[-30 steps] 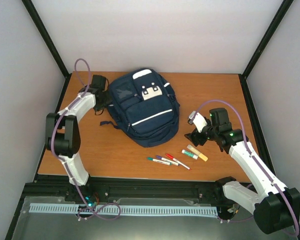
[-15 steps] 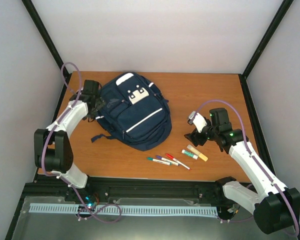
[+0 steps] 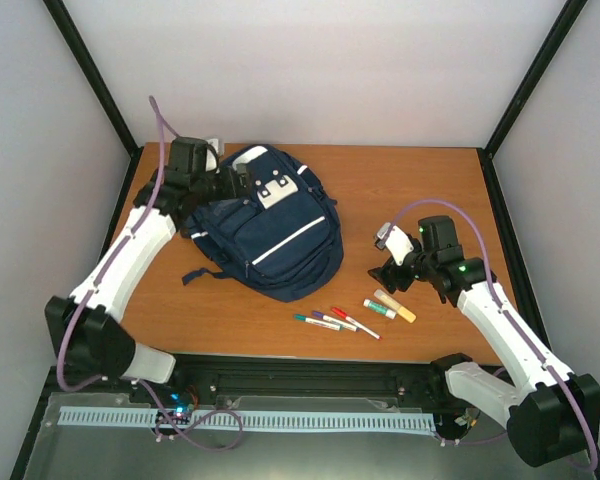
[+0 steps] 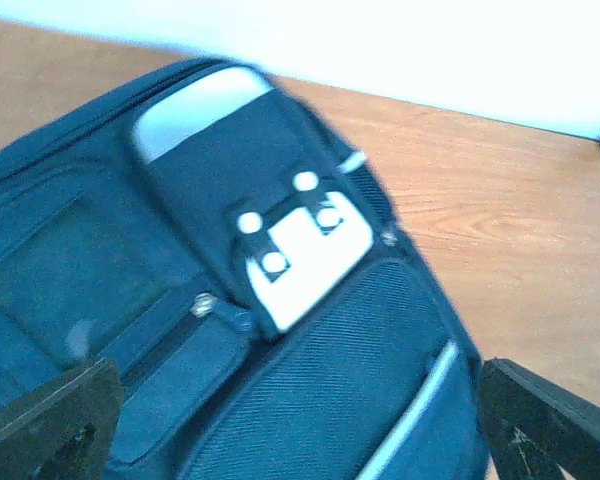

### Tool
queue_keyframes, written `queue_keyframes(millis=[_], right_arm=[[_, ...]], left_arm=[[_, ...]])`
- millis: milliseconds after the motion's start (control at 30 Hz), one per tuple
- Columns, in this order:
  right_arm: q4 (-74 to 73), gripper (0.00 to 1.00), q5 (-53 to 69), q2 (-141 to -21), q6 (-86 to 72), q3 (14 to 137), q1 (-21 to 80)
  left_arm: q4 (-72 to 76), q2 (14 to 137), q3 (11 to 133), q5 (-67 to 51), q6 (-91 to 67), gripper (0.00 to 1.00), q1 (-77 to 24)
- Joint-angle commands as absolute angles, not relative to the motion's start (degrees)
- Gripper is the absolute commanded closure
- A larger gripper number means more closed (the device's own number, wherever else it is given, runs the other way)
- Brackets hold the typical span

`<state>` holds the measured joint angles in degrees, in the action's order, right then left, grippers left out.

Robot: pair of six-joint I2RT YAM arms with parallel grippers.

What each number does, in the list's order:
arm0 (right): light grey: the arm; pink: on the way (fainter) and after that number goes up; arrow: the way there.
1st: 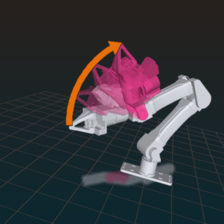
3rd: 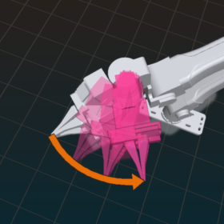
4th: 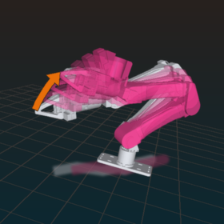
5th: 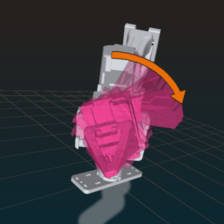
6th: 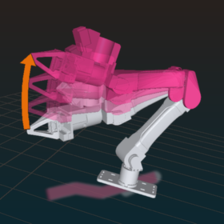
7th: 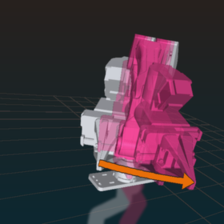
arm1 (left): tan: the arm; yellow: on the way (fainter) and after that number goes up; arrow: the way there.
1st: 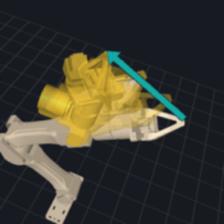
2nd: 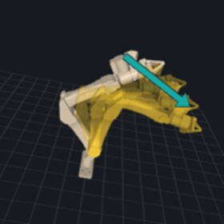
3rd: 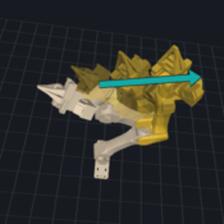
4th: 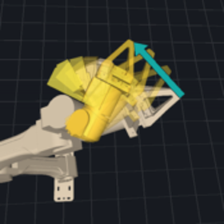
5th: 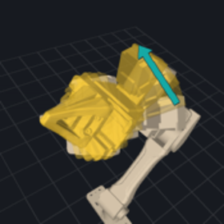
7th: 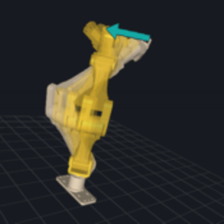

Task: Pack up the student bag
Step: Adjust the student bag at the center of the board, then pick up the stationery from the center of the board.

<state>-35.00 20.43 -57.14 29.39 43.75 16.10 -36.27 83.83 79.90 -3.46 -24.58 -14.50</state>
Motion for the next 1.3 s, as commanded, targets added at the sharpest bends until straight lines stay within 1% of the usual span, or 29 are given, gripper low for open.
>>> queue_keyframes(millis=[0, 67, 200, 267, 300, 367, 400, 467, 533, 567, 633, 700, 767, 800, 867, 900, 933, 1000, 1133, 1233, 1267], right_arm=[[-35.24, 0.18, 21.57, -58.18, 29.89, 43.29, 15.6], [-35.16, 0.18, 21.86, -58.61, 29.82, 43.24, 15.6], [-35.35, 0.18, 21.49, -59.94, 29.4, 43.97, 15.6], [-36.24, 0.18, 21.03, -60.01, 29.2, 45.06, 15.61], [-36.83, 0.18, 21.01, -59.77, 29.19, 46.06, 15.57], [-38.6, 0.15, 20.85, -59.68, 29.56, 47.68, 15.57], [-39.95, 0.12, 20.58, -59.97, 29.94, 48.77, 15.56], [-43.75, 0.01, 19.09, -61.44, 30.93, 51.51, 15.6], [-48.83, 0.0, 17.91, -64.06, 32.75, 54.21, 15.53], [-51.41, 0.0, 17.52, -65.34, 33.57, 55.27, 15.45], [-53.93, 0.0, 15.53, -66.92, 35.11, 55.69, 15.27], [-53.72, 0.0, 12.51, -67.08, 36.16, 54.44, 15.08], [-53.68, 0.0, 10.85, -67.35, 36.71, 53.18, 14.87], [-54.16, 0.0, 10.71, -67.7, 36.69, 52.91, 14.86], [-55.24, 0.0, 11.98, -68.46, 36.82, 52.67, 14.9], [-55.46, 0.02, 12.85, -68.59, 37.06, 52.39, 14.86], [-55.47, 0.06, 13.22, -68.68, 37.39, 51.93, 14.93], [-54.91, 0.13, 12.57, -68.91, 38.3, 50.37, 14.9], [-52.24, 0.29, 6.95, -70.46, 39.2, 47.33, 14.86], [-51.6, 0.42, 3.57, -72.54, 38.39, 46.53, 14.9], [-51.59, 0.44, 2.93, -73.19, 37.85, 46.31, 14.9]], left_arm=[[-26.59, 77.04, 75.99, -6.64, -14.85, 0.0, -19.79], [-24.76, 75.09, 74.67, -2.49, -11.82, 0.0, -23.93], [-24.79, 72.69, 75.32, 3.89, -12.2, 0.0, -29.16], [-25.87, 72.01, 75.99, 5.84, -14.64, 0.0, -29.79], [-27.05, 72.59, 76.91, 8.97, -16.12, 0.0, -29.87], [-33.27, 75.57, 80.04, 13.97, -16.89, 0.0, -29.8], [-34.95, 77.26, 81.94, 12.74, -13.72, 0.0, -29.8], [-34.29, 78.1, 82.44, 8.71, -15.13, 0.0, -29.65], [-26.15, 74.04, 77.3, 0.61, -18.13, 0.0, -29.61], [-20.88, 71.17, 73.25, -0.9, -19.95, 0.0, -29.68], [-13.45, 67.29, 68.24, 0.38, -24.98, 0.0, -29.69], [-13.5, 68.12, 67.68, 0.27, -25.91, 0.0, -29.62], [-18.02, 70.9, 69.95, -3.13, -21.46, 0.0, -29.66], [-20.86, 72.13, 71.42, -5.8, -18.88, 0.04, -29.7], [-25.24, 73.45, 72.49, -10.7, -13.98, 0.26, -29.79], [-26.82, 73.51, 72.25, -11.99, -12.55, 0.34, -29.79], [-27.27, 73.12, 71.58, -13.06, -11.16, 0.4, -29.79], [-27.33, 70.92, 68.72, -12.71, -9.74, 0.47, -29.88], [-24.21, 64.56, 61.43, -6.1, -8.42, 0.46, -29.95], [-22.62, 61.85, 57.87, 0.18, -8.89, 0.41, -29.96], [-22.6, 61.76, 57.17, 1.4, -8.91, 0.4, -29.97]])
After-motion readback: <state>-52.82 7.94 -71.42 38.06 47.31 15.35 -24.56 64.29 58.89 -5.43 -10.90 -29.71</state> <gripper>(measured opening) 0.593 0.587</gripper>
